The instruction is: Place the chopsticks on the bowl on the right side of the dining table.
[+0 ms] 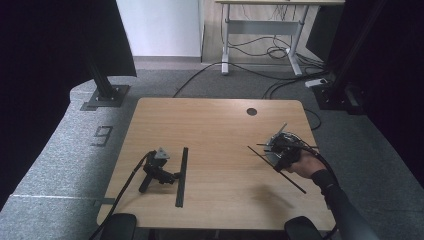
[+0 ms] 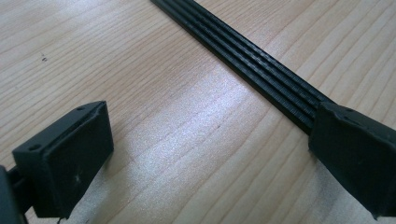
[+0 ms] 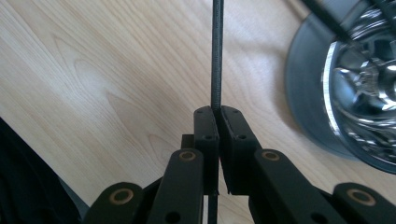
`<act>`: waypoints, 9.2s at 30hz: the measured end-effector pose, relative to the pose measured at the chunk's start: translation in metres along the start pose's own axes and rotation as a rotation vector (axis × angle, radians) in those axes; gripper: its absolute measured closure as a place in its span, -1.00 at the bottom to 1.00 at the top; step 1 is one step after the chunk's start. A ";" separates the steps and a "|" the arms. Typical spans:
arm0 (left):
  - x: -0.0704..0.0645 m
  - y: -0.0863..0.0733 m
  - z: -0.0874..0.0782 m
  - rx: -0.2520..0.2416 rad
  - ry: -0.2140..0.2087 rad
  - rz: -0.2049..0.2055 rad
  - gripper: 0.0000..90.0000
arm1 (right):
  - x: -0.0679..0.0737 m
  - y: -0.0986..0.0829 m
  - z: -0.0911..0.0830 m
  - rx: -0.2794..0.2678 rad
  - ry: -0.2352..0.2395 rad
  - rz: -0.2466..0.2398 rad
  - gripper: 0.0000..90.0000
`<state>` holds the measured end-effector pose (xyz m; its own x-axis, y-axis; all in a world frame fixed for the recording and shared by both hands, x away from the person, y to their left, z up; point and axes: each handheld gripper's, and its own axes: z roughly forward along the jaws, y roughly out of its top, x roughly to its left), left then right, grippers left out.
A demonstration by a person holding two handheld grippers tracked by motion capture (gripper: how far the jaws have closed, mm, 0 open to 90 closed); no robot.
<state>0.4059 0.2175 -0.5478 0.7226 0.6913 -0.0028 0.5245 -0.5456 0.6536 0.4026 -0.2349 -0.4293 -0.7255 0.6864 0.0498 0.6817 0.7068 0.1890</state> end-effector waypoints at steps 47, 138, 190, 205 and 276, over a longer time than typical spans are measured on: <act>0.000 0.000 0.000 0.002 -0.001 0.001 -1.00 | -0.080 0.011 0.031 0.003 -0.149 0.110 0.90; 0.000 0.000 0.000 0.002 0.000 0.002 -1.00 | -0.110 -0.105 0.051 -0.565 -0.468 0.605 -0.96; 0.000 0.000 0.000 0.002 0.000 0.001 -1.00 | -0.061 -0.055 0.067 -0.631 -0.309 0.315 0.54; 0.000 0.000 0.000 0.002 0.000 0.002 -1.00 | -0.062 -0.058 0.066 -0.646 -0.310 0.334 0.23; 0.000 0.000 0.000 0.002 0.000 0.002 -1.00 | -0.114 -0.123 0.078 -0.799 -0.441 0.662 -1.00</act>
<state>0.4058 0.2176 -0.5478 0.7236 0.6902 -0.0016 0.5238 -0.5477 0.6524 0.4085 -0.3865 -0.5346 -0.0394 0.9978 0.0526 0.5488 -0.0224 0.8357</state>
